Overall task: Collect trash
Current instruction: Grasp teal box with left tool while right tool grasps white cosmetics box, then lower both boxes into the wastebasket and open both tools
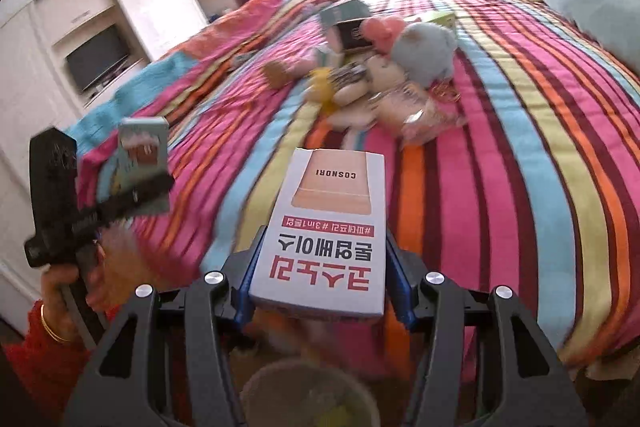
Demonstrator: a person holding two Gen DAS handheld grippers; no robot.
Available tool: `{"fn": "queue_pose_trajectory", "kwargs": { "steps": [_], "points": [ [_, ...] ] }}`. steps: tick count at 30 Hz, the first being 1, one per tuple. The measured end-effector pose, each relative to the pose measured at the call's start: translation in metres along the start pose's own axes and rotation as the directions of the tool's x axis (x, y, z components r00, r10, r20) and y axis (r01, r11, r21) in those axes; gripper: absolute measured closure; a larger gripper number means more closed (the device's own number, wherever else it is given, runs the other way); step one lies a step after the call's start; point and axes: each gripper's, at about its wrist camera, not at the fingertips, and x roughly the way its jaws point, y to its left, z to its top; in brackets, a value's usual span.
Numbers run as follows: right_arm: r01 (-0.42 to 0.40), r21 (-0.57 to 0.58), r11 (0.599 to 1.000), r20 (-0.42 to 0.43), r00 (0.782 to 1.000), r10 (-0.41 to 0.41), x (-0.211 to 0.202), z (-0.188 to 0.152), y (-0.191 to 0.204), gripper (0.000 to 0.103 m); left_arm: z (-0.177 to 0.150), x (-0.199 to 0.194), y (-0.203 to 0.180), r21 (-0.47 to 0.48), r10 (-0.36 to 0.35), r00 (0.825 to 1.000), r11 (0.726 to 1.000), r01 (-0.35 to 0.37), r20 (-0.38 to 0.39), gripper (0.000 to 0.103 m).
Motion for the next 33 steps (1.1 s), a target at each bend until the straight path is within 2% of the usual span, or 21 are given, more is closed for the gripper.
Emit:
{"fn": "queue_pose_trajectory", "kwargs": {
  "steps": [3,5,8,10,12,13,15,17,20,21,22,23,27,33],
  "points": [
    [-0.037,0.0,0.999,-0.08,0.996,0.037,-0.012,-0.044,0.019,0.052,-0.06,-0.019,-0.015,-0.011,-0.033,0.994,0.999,0.032,-0.105,0.049],
    [-0.049,0.033,0.998,-0.158,0.986,0.054,-0.008,-0.076,0.025,0.052,-0.11,-0.018,-0.023,-0.011,-0.007,0.977,1.0,0.005,-0.213,0.049],
    [-0.045,0.084,0.995,-0.286,0.956,0.067,0.016,-0.121,0.026,0.052,-0.172,0.004,-0.027,0.023,0.049,0.928,0.999,-0.043,-0.37,0.049],
    [-0.001,0.097,0.995,-0.384,0.922,0.038,0.043,-0.154,0.022,0.052,-0.21,0.028,-0.028,0.048,0.08,0.878,0.997,-0.065,-0.472,0.049],
    [0.035,0.09,0.995,-0.454,0.891,0.009,0.064,-0.174,0.019,0.052,-0.228,0.046,-0.029,0.071,0.11,0.833,0.994,-0.084,-0.542,0.049],
    [0.041,0.088,0.995,-0.478,0.878,0.006,0.071,-0.181,0.018,0.052,-0.237,0.059,-0.03,0.09,0.122,0.804,0.992,-0.085,-0.582,0.049],
    [0.041,0.101,0.994,-0.517,0.856,0.017,0.084,-0.191,0.017,0.052,-0.244,0.07,-0.032,0.128,0.155,0.78,0.987,-0.097,-0.606,0.049],
    [0.037,0.099,0.994,-0.535,0.845,0.021,0.091,-0.193,0.018,0.052,-0.248,0.081,-0.033,0.148,0.182,0.762,0.982,-0.114,-0.621,0.048],
    [0.034,0.075,0.997,-0.55,0.835,0.013,0.097,-0.192,0.024,0.049,-0.25,0.09,-0.031,0.135,0.183,0.744,0.983,-0.125,-0.643,0.045],
    [0.045,0.064,0.997,-0.551,0.835,-0.002,0.095,-0.194,0.025,0.045,-0.252,0.091,-0.031,0.142,0.2,0.735,0.98,-0.141,-0.648,0.033],
    [0.058,0.054,0.997,-0.546,0.838,-0.019,0.093,-0.195,0.024,0.033,-0.257,0.086,-0.03,0.147,0.211,0.733,0.977,-0.152,-0.647,0.022],
    [0.075,0.04,0.996,-0.536,0.843,-0.042,0.092,-0.194,0.026,0.028,-0.256,0.085,-0.028,0.151,0.223,0.735,0.975,-0.164,-0.64,0.022],
    [0.1,0.043,0.994,-0.517,0.854,-0.064,0.079,-0.197,0.017,0.028,-0.252,0.079,-0.029,0.141,0.23,0.75,0.973,-0.182,-0.619,0.016],
    [0.123,0.059,0.991,-0.497,0.864,-0.078,0.072,-0.194,0.01,0.028,-0.251,0.081,-0.027,0.147,0.233,0.755,0.972,-0.181,-0.613,0.016]
  ]
}}
